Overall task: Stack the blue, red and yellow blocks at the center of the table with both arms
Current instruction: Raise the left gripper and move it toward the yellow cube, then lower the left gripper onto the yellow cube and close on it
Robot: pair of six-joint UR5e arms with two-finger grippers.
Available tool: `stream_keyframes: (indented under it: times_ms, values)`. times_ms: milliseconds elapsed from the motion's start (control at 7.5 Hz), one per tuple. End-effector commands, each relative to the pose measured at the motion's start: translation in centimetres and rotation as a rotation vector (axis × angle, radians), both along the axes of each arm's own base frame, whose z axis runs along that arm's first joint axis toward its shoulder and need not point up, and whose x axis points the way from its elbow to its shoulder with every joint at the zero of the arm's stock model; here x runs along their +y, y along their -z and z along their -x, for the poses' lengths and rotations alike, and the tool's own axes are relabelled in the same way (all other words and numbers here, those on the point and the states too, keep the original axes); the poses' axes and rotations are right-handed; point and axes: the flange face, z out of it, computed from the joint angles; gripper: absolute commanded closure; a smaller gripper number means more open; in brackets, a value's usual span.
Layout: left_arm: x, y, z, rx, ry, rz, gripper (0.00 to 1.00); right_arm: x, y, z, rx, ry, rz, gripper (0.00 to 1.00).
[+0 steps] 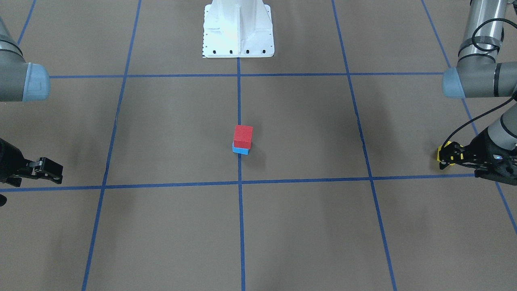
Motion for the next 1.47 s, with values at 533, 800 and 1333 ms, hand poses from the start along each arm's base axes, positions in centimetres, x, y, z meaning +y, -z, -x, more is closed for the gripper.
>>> stream_keyframes:
  times_ms: [533, 800, 1333]
  values:
    - [1.9, -5.9, 0.7, -0.026, -0.018, 0.035, 0.01, 0.1, 0.1, 0.2, 0.0, 0.002, -0.001, 0.01]
    - [1.9, -6.5, 0.4, 0.02, 0.071, 0.057, 0.0, 0.1, -0.1, 0.1, 0.002, 0.003, 0.0, 0.01]
    - [3.0, -7.3, -1.2, 0.019, 0.053, 0.071, 0.01, 0.1, -0.1, 0.1, 0.002, 0.007, -0.005, 0.01]
